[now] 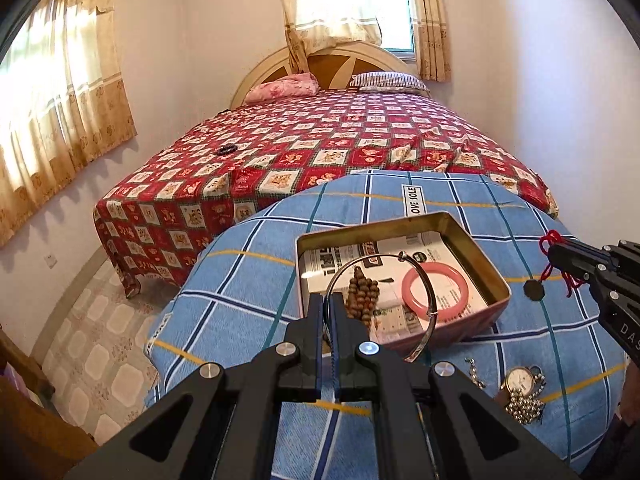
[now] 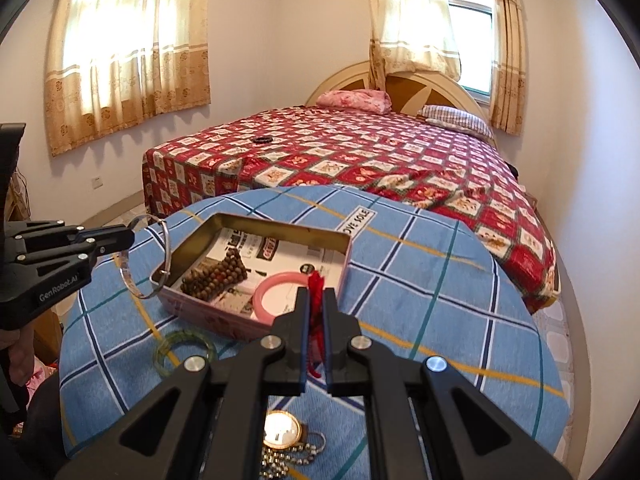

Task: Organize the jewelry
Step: 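Carry the silver bangle with the left tool while the right tool carries the red string over the tin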

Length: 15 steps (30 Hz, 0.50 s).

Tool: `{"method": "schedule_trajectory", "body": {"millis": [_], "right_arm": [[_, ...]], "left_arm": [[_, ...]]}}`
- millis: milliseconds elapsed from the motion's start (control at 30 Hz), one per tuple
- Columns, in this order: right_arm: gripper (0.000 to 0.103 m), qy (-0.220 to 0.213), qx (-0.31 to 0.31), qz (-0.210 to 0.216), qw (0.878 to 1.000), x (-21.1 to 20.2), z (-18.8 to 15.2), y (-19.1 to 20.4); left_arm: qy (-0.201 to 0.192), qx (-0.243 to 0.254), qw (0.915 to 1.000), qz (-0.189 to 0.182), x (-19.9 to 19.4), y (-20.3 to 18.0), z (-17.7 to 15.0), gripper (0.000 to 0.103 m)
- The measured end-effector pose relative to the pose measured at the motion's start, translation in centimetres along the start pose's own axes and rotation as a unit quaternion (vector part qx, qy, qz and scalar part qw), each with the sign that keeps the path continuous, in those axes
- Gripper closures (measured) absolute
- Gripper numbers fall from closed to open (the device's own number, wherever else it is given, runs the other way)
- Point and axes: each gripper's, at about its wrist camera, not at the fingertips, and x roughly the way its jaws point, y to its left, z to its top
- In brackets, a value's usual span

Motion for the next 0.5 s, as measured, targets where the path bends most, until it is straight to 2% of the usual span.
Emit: {"method": "schedule_trajectory", "body": {"millis": [500], "right_arm": [[0.095,0.01,-0.018,0.011,1.0,3.8,2.9,0.4]], "left_arm": [[0.013,0.008,0.9997,0.019,4.2,1.0,2.7,0.101]]}}
